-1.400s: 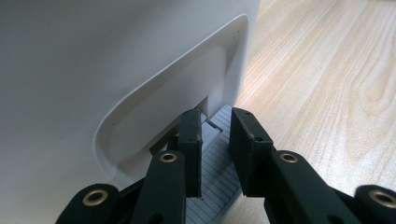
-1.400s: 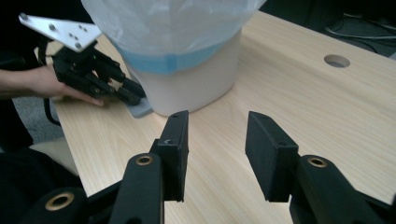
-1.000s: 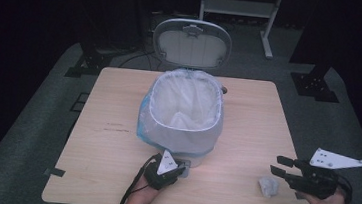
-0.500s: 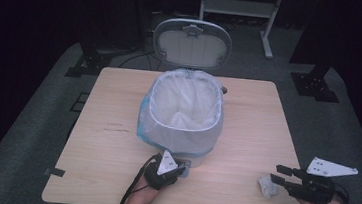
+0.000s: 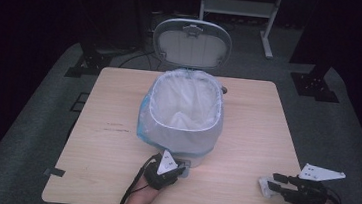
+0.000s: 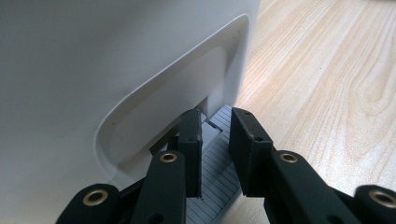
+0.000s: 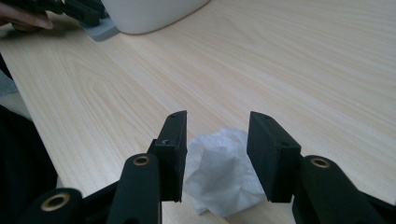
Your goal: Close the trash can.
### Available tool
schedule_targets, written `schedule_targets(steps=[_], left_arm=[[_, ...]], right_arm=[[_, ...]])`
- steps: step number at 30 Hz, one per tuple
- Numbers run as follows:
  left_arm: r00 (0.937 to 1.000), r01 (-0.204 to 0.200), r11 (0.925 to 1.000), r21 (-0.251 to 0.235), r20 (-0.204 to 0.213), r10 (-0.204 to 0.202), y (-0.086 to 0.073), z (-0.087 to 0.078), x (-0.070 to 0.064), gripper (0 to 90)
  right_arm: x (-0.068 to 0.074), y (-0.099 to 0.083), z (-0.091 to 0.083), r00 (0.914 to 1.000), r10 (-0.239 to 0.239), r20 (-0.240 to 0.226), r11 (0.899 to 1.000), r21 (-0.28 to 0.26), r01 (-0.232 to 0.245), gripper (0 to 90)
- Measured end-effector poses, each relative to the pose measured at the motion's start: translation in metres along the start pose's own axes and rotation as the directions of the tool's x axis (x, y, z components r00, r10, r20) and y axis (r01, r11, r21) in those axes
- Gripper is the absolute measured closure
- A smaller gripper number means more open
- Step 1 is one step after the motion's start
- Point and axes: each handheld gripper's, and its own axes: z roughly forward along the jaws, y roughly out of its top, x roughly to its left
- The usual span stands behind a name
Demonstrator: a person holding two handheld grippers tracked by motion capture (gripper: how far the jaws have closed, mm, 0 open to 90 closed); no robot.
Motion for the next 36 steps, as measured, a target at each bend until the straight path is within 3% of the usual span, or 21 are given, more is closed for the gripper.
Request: schedule_targets(steps=[9, 21, 36], left_arm=[[1.0000, -0.001, 1.0000, 0.000, -0.002, 0.001, 0.000, 0.000, 0.000, 74.5], [1.0000, 0.000, 1.0000, 0.001, -0.003, 0.000, 0.000, 0.000, 0.000, 74.5], [1.0000, -0.002, 1.0000, 0.000, -0.001, 0.002, 0.000, 0.000, -0.001, 74.7]], right_arm=[[-0.006, -0.011, 0.012, 0.9997, 0.016, 0.021, 0.999, 0.043, -0.017, 63.9], [-0.009, -0.015, 0.020, 0.9994, 0.017, 0.031, 0.998, 0.056, -0.018, 83.0], [-0.011, -0.004, 0.009, 0.9965, 0.083, 0.001, 0.996, -0.033, -0.083, 85.7]])
